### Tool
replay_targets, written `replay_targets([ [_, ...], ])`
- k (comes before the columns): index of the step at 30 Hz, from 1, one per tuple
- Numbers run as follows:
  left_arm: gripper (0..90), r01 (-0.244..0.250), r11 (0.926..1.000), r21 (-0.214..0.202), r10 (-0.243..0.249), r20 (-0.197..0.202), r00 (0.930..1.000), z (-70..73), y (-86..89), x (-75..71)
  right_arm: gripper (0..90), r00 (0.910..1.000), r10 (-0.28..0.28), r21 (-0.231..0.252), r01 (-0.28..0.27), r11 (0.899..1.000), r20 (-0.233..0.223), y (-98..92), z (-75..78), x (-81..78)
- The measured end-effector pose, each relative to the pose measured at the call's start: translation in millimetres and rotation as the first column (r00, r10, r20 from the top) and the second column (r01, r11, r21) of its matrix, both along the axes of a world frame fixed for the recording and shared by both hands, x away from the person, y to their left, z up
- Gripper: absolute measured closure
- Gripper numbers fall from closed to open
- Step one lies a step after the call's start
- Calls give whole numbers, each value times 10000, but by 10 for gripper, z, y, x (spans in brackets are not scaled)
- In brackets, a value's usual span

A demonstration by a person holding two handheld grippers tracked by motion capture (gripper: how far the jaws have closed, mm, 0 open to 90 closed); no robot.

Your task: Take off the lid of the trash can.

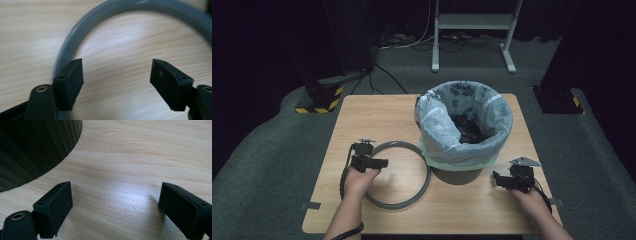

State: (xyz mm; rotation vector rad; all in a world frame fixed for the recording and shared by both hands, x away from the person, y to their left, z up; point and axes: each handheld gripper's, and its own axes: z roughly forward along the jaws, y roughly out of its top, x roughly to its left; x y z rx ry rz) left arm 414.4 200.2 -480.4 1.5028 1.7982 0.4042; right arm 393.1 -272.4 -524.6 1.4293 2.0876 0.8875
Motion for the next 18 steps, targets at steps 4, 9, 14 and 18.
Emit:
replay_targets([
  [4, 227, 614, 9976, 311, -630, 553, 9965, -118, -137, -68, 130, 10000, 85, 3, -85, 10000, -6, -13, 12, -13],
  [9, 208, 2262, 9670, 1175, -2355, 718, 9692, -295, -242, -228, 134, 9971, 290, -240, -274, 9993, 707, -38, 105, -62],
  [14, 198, 2401, 9680, 730, -2483, 1398, 9585, -175, -290, -257, 136, 9912, 21, 123, -38, 9999, 1325, -84, 214, -85],
  [18, 186, 2561, 9653, 516, -2612, 1814, 9481, -109, -307, -279, 136, 9861, -40, 153, 15, 9999, 1662, -99, 282, -103],
])
